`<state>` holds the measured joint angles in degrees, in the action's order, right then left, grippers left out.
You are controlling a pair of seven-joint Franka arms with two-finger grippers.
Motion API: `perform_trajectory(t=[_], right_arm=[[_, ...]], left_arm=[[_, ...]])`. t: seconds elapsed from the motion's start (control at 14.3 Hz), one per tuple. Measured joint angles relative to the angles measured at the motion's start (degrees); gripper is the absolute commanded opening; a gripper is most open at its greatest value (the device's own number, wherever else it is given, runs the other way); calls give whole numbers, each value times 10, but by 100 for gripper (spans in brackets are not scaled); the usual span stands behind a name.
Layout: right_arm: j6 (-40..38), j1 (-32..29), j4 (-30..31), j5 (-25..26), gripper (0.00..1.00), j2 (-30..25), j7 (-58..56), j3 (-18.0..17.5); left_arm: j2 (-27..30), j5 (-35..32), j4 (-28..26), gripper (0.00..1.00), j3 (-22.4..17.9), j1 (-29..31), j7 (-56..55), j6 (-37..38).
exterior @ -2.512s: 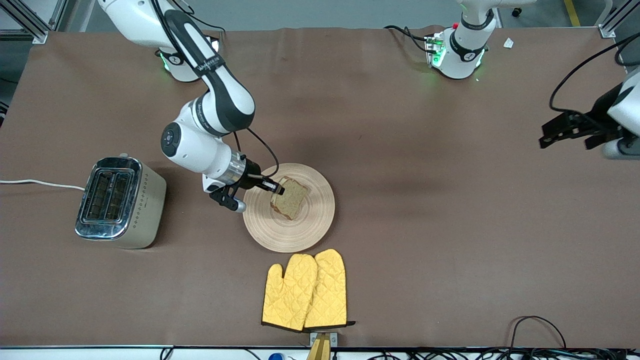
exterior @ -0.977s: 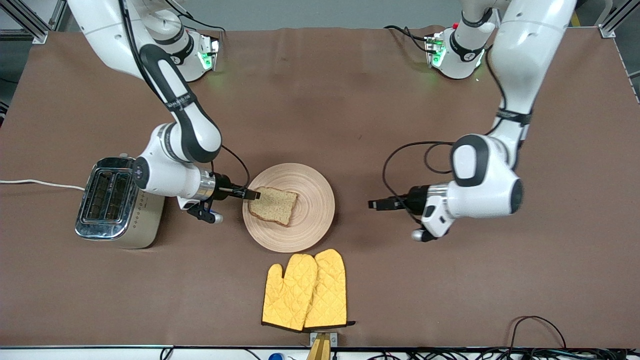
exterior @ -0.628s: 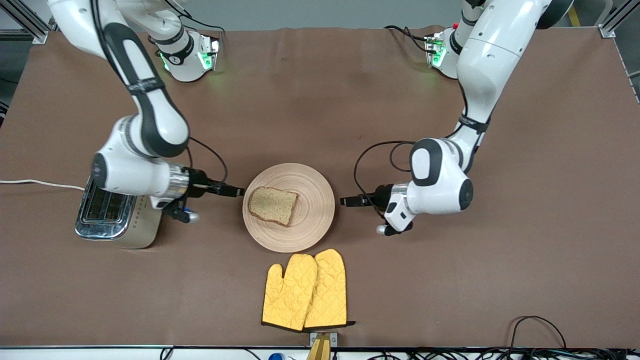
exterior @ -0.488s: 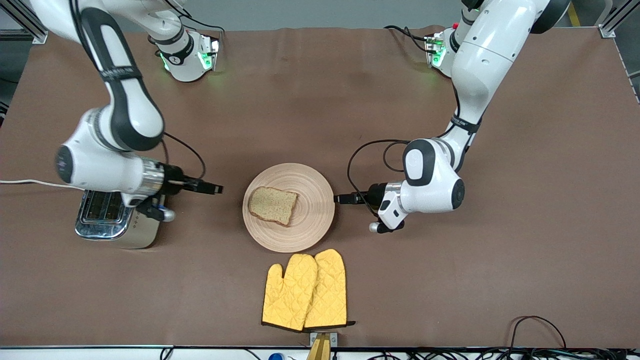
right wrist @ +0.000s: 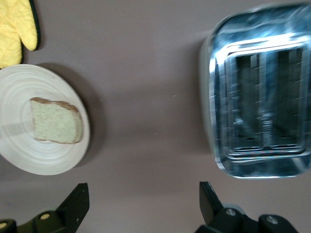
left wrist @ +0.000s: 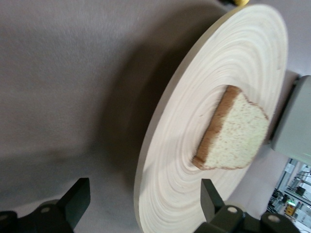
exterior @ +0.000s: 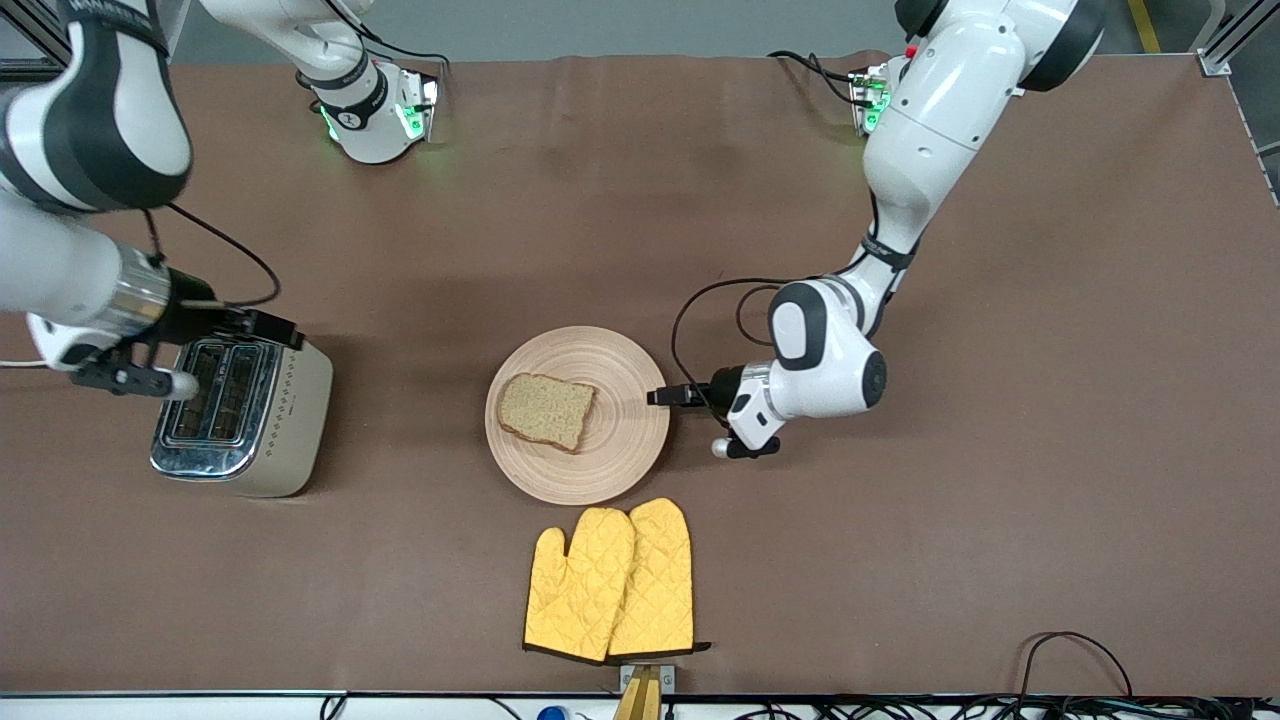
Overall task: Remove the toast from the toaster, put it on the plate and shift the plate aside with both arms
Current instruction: 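Grasp the plate rim with the left gripper while the right gripper withdraws, then drag the plate with the left gripper away from the toaster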
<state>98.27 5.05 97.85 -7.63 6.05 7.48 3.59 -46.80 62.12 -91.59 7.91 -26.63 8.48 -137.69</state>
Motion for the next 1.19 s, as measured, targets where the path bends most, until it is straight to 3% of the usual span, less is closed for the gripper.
perform_trajectory(t=[0.14, 0.28, 0.49, 0.77, 1.05, 1.19], right_arm=[[-19, -16, -1, 29, 100, -22, -25, 1], [-36, -35, -1, 45, 100, -40, -45, 1], [-67, -63, -2, 66, 100, -67, -66, 1], [-101, -68, -3, 95, 100, -112, -68, 1], [-133, -67, -20, 98, 100, -146, -68, 0], [-155, -67, -34, 98, 100, -157, -68, -2]], left_arm=[[-8, 11, 2, 97, 0, -7, 0, -6], [-11, 23, 5, 87, 0, -11, 1, -7], [-12, 26, 7, 53, 0, -12, 1, -11], [-12, 26, 13, 19, 0, -12, 1, -13], [-11, 31, 18, 7, 1, -10, 13, -11], [-10, 33, 22, 5, 1, -9, 13, -10]])
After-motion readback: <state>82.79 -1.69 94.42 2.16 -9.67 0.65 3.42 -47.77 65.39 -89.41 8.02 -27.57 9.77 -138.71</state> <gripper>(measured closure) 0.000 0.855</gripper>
